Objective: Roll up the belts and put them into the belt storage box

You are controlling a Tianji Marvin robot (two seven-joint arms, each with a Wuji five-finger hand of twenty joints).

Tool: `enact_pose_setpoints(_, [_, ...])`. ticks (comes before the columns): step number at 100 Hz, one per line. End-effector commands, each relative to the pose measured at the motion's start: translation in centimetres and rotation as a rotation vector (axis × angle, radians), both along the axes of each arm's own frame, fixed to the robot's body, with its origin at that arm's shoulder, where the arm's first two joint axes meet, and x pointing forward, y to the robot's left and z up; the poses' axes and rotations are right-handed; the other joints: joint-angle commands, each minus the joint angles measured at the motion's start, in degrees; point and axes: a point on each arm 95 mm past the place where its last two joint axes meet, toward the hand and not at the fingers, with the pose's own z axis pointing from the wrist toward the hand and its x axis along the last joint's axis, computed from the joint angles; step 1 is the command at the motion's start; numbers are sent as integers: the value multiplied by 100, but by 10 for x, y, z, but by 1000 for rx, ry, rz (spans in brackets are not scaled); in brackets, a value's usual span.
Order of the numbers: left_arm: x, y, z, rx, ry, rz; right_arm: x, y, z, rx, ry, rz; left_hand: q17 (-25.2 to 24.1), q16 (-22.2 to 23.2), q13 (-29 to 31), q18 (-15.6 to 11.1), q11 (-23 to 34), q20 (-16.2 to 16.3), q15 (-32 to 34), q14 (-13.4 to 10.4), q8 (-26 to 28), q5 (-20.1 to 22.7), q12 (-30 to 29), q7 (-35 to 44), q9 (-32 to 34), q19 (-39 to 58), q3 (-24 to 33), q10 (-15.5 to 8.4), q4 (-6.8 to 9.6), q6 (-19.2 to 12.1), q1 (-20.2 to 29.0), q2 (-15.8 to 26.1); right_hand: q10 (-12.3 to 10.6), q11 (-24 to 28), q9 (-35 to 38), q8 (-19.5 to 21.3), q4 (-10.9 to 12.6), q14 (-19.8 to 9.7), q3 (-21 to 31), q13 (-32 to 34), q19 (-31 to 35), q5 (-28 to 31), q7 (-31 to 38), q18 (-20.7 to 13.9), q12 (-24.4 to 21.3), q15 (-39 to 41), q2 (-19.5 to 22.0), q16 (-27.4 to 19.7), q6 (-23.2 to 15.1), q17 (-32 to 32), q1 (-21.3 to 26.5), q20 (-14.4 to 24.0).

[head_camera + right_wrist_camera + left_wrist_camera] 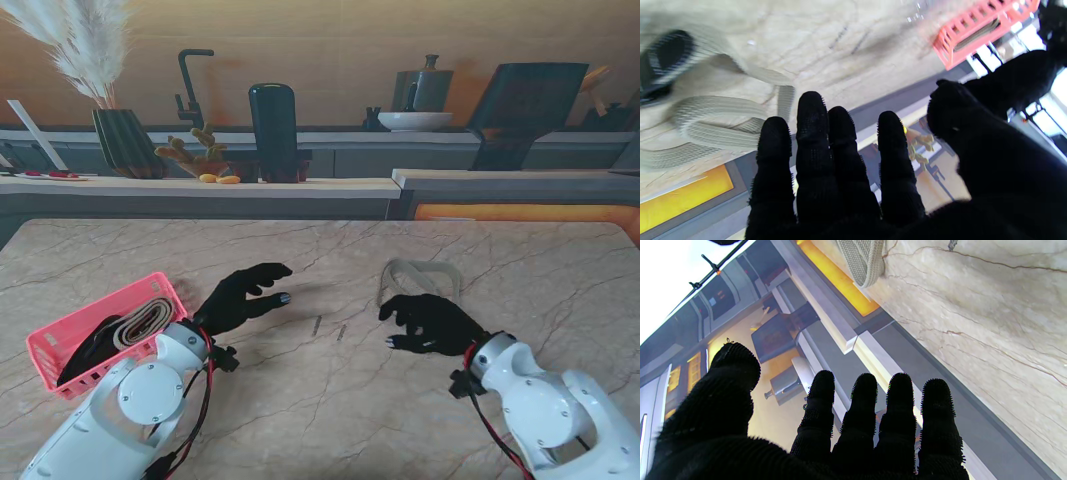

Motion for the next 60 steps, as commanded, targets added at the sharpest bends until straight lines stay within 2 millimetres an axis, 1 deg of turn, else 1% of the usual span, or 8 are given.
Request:
enact_pose_setpoints(1, [-3,-3,-1,-8,13,-6,-6,-7,-1,-49,11,16,33,-17,124,-49,-199,87,-60,-51,89,128,38,-227,127,-15,-134,-2,196,-101,-9,67,-132,-130,-148,54,105,-136,162,-172,-84,-87,58,-16,-68,-114,-263,-33,-274,-64,54,-51])
enact_pose_setpoints(16, [-4,-3,-2,-1,19,-5,-11,-25,-5,-214,-15,71,46,-11,145,-42,-199,102,-53,-65,98,135,44,-229,147,3,-159,-26,195,-117,-1,103,-183,-228,-191,95,84,-189,182,-279,-154,-22,182,-24,-67,-207,-356,-22,-833,-212,49,64])
enact_pose_setpoints(21, [-4,-3,-2,-3,20,-5,-11,-31,-6,-268,-29,96,48,-5,150,-33,-197,109,-47,-44,100,140,46,-229,158,14,-164,-20,196,-112,13,106,-221,-315,-279,114,68,-232,258,-363,-246,-113,246,-62,-57,-293,-419,-27,-1142,-271,96,137])
enact_pose_setpoints(27, [-4,-4,-2,-3,22,-6,-10,-38,-9,-340,-47,133,50,-1,154,-41,-199,116,-42,-58,102,135,48,-232,159,23,-181,-26,195,-130,9,128,-318,-422,-437,138,63,-354,374,-498,-390,-325,375,-131,-47,-470,-451,-88,-1630,-340,212,216])
enact_pose_setpoints(36, [-3,-4,-2,0,23,-9,-7,-47,-13,-448,-73,185,59,5,169,-32,-197,123,-33,-53,105,138,51,-232,174,37,-197,-23,198,-127,24,138,-427,-646,-855,51,69,-506,497,-833,-631,-814,483,-238,-115,-866,-447,-297,-2150,-506,317,286])
enact_pose_setpoints(41, [-3,-4,-3,3,24,-10,-4,-51,-15,-501,-85,206,80,8,178,-33,-201,133,-29,-52,106,139,51,-233,171,57,-209,-22,198,-138,31,143,-447,-757,-1047,-39,70,-534,531,-990,-747,-996,522,-256,-183,-1120,-442,-451,-2249,-577,320,294])
enact_pose_setpoints(48, [-2,-4,-3,7,28,-11,1,-56,-19,-555,-109,222,106,16,193,-35,-196,150,-15,-45,107,134,53,-236,188,96,-227,-18,199,-134,39,158,-471,-846,-1255,-209,65,-571,599,-1144,-947,-1236,538,-311,-268,-1607,-480,-799,-2307,-650,288,246])
enact_pose_setpoints(60, [-2,-4,-4,12,37,-13,13,-62,-27,-601,-174,225,106,24,194,-17,-201,171,-5,-28,106,135,51,-240,193,139,-264,-19,200,-150,47,179,-463,-824,-1476,-356,24,-552,727,-1370,-1253,-1509,644,-460,-317,-2111,-605,-1224,-2343,-728,168,75])
